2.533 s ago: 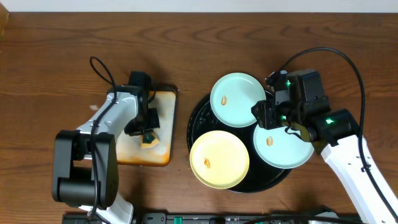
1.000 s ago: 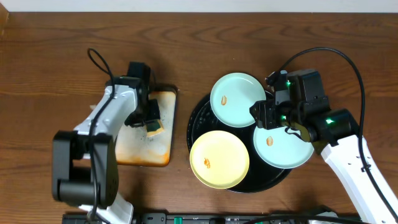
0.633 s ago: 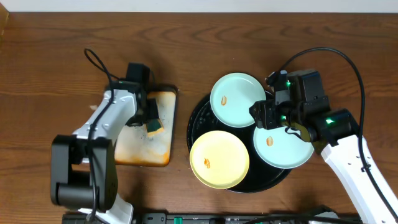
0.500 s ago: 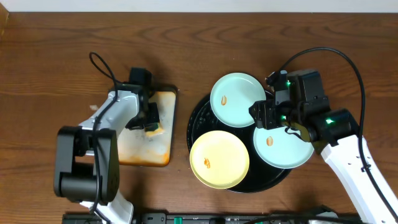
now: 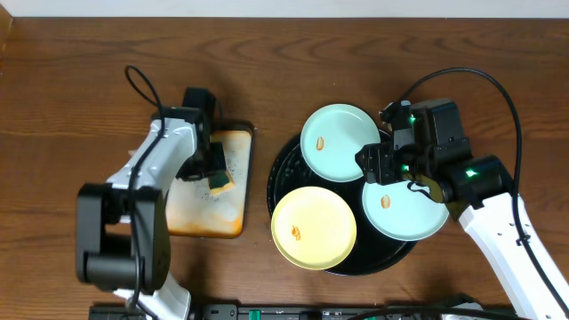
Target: Clean dirty plates on tray and stack at the side
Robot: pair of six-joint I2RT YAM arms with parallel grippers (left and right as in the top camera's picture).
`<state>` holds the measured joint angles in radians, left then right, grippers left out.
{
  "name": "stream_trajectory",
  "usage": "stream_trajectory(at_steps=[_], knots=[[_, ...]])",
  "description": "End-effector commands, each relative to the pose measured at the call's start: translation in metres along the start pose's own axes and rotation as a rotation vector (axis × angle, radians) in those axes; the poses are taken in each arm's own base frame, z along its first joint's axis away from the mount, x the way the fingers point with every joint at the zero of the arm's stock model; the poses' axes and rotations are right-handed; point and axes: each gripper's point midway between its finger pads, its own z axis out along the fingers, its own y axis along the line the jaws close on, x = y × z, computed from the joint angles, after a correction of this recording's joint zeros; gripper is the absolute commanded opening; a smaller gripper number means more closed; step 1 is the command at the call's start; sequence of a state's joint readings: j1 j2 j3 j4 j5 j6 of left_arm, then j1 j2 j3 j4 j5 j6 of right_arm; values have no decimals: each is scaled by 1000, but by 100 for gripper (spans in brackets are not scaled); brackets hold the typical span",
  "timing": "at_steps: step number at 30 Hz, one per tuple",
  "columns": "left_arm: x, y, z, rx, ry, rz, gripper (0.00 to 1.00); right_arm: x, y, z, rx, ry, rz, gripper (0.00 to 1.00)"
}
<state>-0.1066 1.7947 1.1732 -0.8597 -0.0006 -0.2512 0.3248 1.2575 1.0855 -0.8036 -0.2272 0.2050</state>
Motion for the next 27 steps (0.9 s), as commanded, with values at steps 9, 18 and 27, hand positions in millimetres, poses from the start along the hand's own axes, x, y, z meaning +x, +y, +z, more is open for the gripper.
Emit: stream_trajectory(at_steps=[9,18,27], knots=[[-3,3,-7,7,-58,-28,8,-5,3,-1,0,-8,1,72],[16,5,59,-28,48,-24,7,-4,3,-1,-1,-8,1,72],[-1,2,7,-12,2,-27,9,-5,2,-1,6,-11,0,74]])
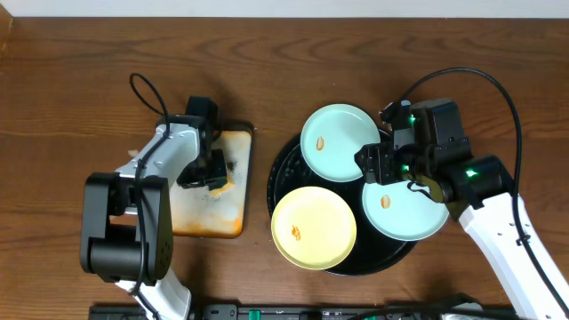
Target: Clean dirty plates on tray and stack at the side
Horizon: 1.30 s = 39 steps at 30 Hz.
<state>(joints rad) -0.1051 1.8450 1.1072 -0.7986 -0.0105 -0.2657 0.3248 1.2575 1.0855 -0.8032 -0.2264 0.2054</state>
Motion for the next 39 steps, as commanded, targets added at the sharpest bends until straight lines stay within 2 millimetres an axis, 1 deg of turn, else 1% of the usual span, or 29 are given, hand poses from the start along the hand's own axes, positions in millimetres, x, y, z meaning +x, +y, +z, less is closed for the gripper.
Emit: stream_trajectory(at_steps=[1,2,3,4,5,8,9,11,13,14,19,21,22,24,25,26,27,28,30,33,34,35,36,37,38,39], knots=[[-15,-2,-34,23,-68,-16,11,-5,2,-1,6,-11,0,74],[-17,-2,-43,30,-88,-17,15,-5,2,-1,5,-12,0,75],[-19,-2,-51,38,-109,-19,17,-5,2,-1,5,-11,0,75],[-20,-2,-59,46,-134,-21,23,-5,2,-1,5,-11,0,74],[-21,-2,-66,53,-155,-22,25,-5,2,-1,5,-11,0,74],[-22,-2,-76,67,-184,-24,28,-5,2,-1,6,-11,0,75],[-22,-3,-75,71,-183,-25,34,-5,2,-1,6,-11,0,75],[-23,-4,-70,71,-180,-36,48,-5,2,-1,6,-11,0,75],[-23,-4,-62,70,-171,-60,55,-5,2,-1,6,-12,0,75],[-22,-4,-57,68,-164,-69,57,-5,2,-1,5,-12,0,75],[-16,-5,-24,62,-124,-124,58,-5,2,-1,5,-10,1,75],[-16,-10,-11,80,-110,-122,56,-5,2,-1,5,-10,1,75],[-16,-13,-6,91,-100,-120,53,-5,2,-1,5,-10,1,75],[-13,-16,5,98,-72,-119,36,-5,2,-1,5,-11,0,75],[-12,-16,8,95,-63,-118,23,-5,2,-1,5,-11,0,75],[-12,-16,9,92,-58,-113,12,-5,2,-1,5,-11,0,75],[-11,-16,9,92,-54,-106,8,-5,2,-1,5,-11,1,75],[-11,-17,6,101,-57,-93,7,-5,2,-1,5,-11,1,75],[-13,-18,-8,111,-63,-68,7,-5,2,-1,5,-10,1,75],[-20,-18,-38,126,-105,-56,8,-5,2,-1,5,-11,1,75],[-22,-18,-47,132,-123,-54,11,-5,2,-1,5,-12,0,76],[-23,-18,-56,140,-144,-55,21,-5,2,-1,5,-12,0,76],[-25,-18,-66,150,-171,-56,34,-5,2,-1,5,-12,0,76],[-25,-18,-72,157,-190,-56,44,-5,2,-1,5,-12,0,76],[-26,-18,-79,164,-209,-57,52,-5,2,-1,5,-11,0,76],[-26,-17,-83,168,-221,-57,58,-5,2,-1,5,-12,0,76]])
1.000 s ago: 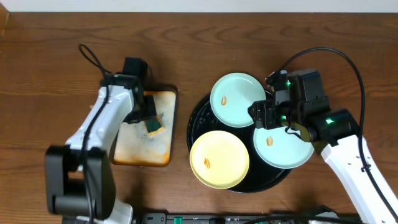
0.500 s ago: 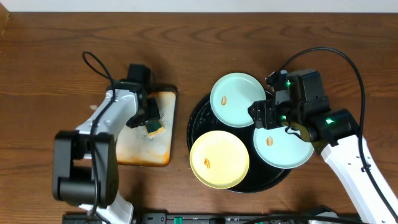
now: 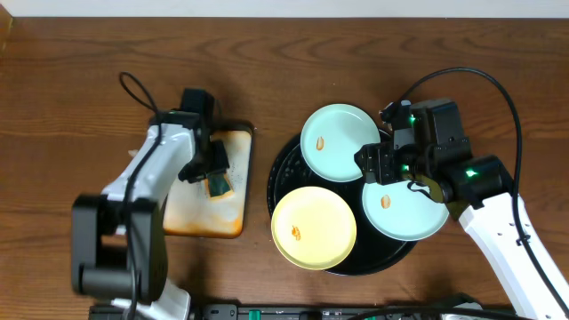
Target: Clean dirty plates on tray and stack at the side
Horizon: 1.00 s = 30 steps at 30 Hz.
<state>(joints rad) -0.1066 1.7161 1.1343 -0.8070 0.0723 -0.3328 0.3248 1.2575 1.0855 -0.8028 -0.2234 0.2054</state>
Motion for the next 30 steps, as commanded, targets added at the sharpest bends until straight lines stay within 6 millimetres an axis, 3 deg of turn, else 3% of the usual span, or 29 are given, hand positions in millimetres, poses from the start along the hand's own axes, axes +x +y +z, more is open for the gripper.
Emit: stream_trajectory(at_steps=[1,5,12,17,19,21,23,30], knots=[[-18,-7,-38,45,-117,17,60,-5,3,-1,2,-11,0,76],[-10,-3,-34,32,-83,16,60,-5,3,-1,2,-11,0,76],[21,2,18,-9,18,40,60,-6,3,-1,2,-12,0,76],[25,4,45,-25,54,45,60,-6,3,-1,2,-12,0,76],[25,4,50,-26,60,44,47,-6,3,-1,2,-13,0,76],[25,4,50,-25,61,44,20,-6,3,-1,2,-13,0,76],[22,3,44,-20,50,44,8,-6,3,-1,2,-13,0,76],[0,-8,-8,21,-48,48,8,-6,3,-1,1,-15,0,77]])
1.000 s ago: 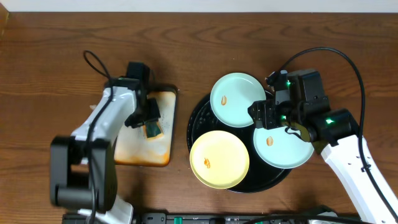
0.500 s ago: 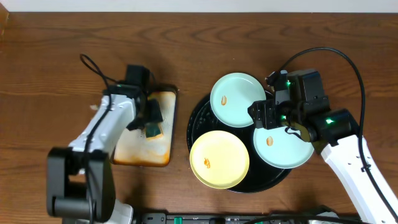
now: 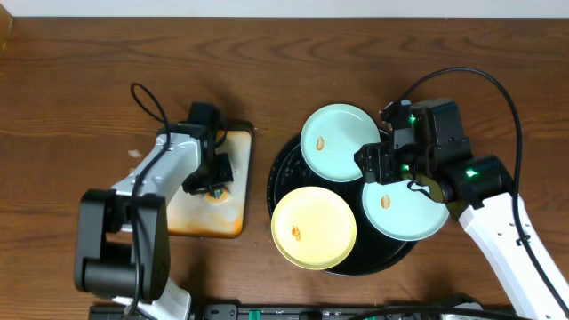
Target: Clean dirty plates on tray and stack at the side
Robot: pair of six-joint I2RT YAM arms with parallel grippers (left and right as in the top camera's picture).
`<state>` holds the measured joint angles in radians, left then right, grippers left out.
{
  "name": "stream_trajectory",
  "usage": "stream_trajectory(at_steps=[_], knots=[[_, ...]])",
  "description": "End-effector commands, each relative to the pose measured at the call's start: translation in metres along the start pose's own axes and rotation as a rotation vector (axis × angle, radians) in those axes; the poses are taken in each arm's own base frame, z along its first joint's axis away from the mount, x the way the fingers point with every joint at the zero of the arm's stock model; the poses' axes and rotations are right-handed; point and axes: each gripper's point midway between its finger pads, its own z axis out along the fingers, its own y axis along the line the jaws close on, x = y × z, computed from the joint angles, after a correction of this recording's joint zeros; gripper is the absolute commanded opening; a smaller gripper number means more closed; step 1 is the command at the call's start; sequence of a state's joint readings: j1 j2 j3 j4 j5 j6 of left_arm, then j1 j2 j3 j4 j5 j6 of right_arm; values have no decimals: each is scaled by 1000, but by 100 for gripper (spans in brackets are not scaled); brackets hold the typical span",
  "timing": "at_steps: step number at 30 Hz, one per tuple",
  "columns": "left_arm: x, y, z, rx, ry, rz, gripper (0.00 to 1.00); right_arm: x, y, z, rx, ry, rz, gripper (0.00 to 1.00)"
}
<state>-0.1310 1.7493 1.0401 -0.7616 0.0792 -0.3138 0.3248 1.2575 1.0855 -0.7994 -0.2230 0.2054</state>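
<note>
Three plates lie on a round black tray (image 3: 278, 169): a pale green one (image 3: 342, 129) at the back, a yellow one (image 3: 316, 222) in front, and a teal one (image 3: 411, 215) on the right. Each carries a small food crumb. My right gripper (image 3: 375, 166) sits low between the two green plates at the teal plate's rim; its dark fingers blend into the tray. My left gripper (image 3: 215, 180) points down onto an orange-stained board (image 3: 191, 213) left of the tray. It is shut on a dark sponge, of which only a yellow edge (image 3: 216, 197) peeks out.
The left arm's black cable (image 3: 147, 96) loops over the table behind the board. Brown tabletop (image 3: 71, 107) spreads to the left and behind the tray. Dark equipment (image 3: 267, 313) lines the front edge.
The left gripper has shifted slightly right and forward on the board, and now covers most of the sponge. The right arm and the three plates are as before.
Throughout, the right gripper stayed at the teal plate's rim and the plates kept their crumbs. The left gripper held the sponge on the stained board at each moment, in slightly different spots and angles, and is now near the board's right side.
</note>
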Motion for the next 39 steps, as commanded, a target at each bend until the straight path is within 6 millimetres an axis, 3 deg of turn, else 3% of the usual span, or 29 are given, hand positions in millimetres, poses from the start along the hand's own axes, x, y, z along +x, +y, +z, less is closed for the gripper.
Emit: stream_trajectory(at_steps=[1,3,6,11,16,18,22,23,26,32,33,34,37,39], knots=[[-27,-10,-47,50,-150,7,14,-6,3,-1,2,-12,0,77],[-29,-11,-60,66,-189,8,40,-6,3,-1,1,-13,0,77],[-29,-11,-65,69,-200,9,54,-5,3,-1,2,-12,0,77],[-24,-7,-49,46,-170,7,60,-5,3,-1,2,-12,0,78],[-31,-9,-21,43,-160,8,62,-6,3,-1,1,-16,-1,78],[-31,-11,-8,39,-134,10,57,-6,3,-1,1,-15,-1,77],[-27,-9,15,17,-76,9,14,-6,3,-1,1,-14,0,78],[-25,-8,20,11,-62,9,8,-6,3,-1,1,-14,0,78],[-23,-7,26,4,-44,8,7,-6,3,-1,1,-14,0,79],[-28,-17,-7,54,-58,20,8,-6,3,-1,1,-14,-1,80],[-29,-22,-16,82,-67,37,13,-6,3,-1,1,-15,-1,80],[-30,-24,-25,96,-83,39,30,-6,3,-1,1,-15,-1,80],[-32,-25,-46,115,-135,43,48,-6,3,-1,1,-15,-1,80],[-32,-26,-57,127,-164,44,54,-6,3,-1,1,-15,-1,81]])
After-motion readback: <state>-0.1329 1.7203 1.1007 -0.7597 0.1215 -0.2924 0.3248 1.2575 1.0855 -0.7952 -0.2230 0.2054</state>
